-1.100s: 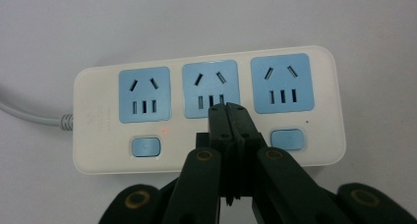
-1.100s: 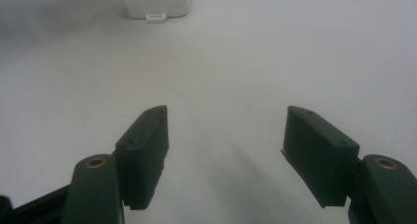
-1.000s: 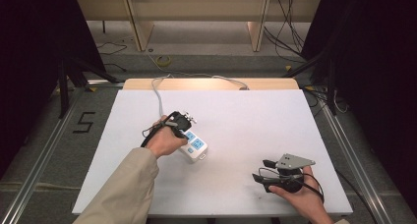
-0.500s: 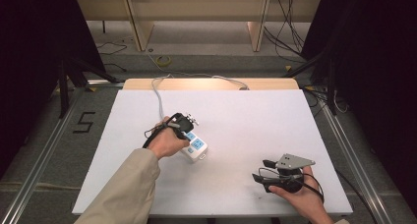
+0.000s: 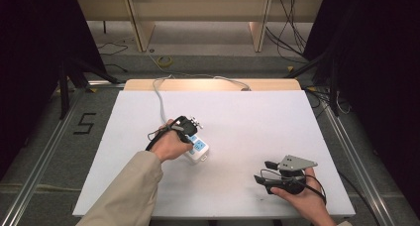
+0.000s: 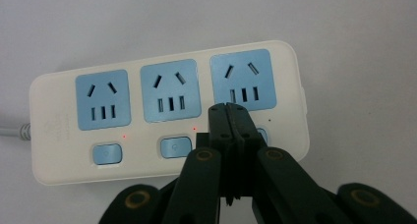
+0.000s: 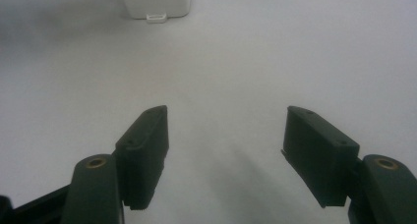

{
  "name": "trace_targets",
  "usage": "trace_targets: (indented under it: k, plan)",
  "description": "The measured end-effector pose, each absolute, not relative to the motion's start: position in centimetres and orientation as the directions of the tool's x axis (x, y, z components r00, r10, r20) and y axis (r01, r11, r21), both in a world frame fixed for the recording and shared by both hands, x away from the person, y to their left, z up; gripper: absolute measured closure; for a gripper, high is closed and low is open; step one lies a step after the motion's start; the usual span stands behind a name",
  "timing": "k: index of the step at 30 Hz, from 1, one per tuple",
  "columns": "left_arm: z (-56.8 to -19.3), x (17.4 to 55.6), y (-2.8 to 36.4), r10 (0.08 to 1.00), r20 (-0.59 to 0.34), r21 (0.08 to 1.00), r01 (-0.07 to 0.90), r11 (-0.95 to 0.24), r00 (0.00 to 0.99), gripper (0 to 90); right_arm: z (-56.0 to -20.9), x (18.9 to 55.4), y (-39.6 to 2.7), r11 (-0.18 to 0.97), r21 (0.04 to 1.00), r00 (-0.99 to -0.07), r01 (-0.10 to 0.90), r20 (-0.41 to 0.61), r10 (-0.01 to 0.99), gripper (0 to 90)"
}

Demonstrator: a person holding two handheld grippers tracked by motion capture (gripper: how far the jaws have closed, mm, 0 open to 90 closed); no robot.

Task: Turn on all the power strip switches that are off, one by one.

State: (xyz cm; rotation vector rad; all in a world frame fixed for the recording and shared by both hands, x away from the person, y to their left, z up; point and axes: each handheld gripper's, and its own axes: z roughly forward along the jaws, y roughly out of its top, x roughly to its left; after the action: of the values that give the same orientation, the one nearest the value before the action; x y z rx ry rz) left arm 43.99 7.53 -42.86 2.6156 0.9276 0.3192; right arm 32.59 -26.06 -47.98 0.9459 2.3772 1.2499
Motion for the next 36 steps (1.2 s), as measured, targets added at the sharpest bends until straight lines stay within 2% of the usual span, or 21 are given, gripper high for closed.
trace_targets:
  k: [36]
  plan:
    - [-43.22, 43.49, 6.83, 0.625, 0.071, 0.374, 0.560, -0.739, 0.777, 90.0, -47.93, 32.55, -26.05, 0.405, 0.819, -0.748, 0.407, 0.044, 0.663, 30.1]
